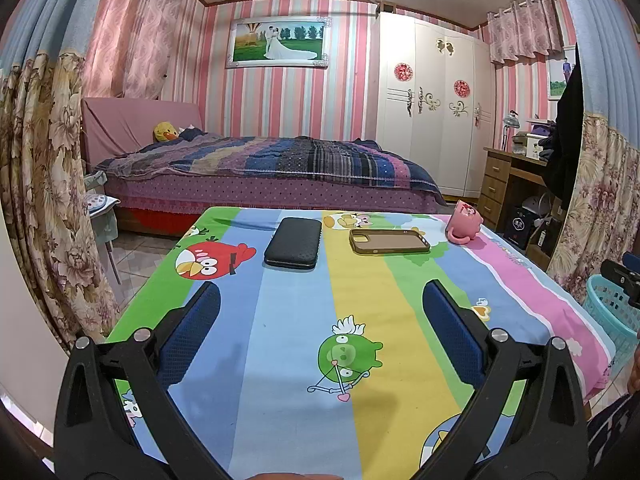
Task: Collect trash
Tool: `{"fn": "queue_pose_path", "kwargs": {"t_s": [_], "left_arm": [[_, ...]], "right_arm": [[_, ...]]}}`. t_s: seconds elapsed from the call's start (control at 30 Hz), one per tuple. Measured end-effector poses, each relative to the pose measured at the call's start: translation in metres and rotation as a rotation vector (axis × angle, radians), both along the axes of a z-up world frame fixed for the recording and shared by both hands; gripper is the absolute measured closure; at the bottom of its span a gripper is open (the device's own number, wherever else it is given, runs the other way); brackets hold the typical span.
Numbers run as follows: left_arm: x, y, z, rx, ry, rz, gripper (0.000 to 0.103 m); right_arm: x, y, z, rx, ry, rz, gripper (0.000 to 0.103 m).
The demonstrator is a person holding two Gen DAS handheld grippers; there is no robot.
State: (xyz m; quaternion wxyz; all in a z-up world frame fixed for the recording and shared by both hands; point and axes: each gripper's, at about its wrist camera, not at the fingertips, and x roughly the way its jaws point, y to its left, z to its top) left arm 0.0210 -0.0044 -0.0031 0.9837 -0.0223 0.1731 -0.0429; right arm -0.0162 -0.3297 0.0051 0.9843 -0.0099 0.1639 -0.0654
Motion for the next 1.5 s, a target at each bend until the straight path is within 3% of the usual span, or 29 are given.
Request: {"fn": "queue_pose_path", "kwargs": {"t_s": [1.5], "left_arm": [[0.0016,-0.0025,0.0014,0.003,0.001,-0.007,0.005]], "right_arm": [[-0.0026,-0.0017,0.0002,0.0,0.003,0.0,0.005]]}}
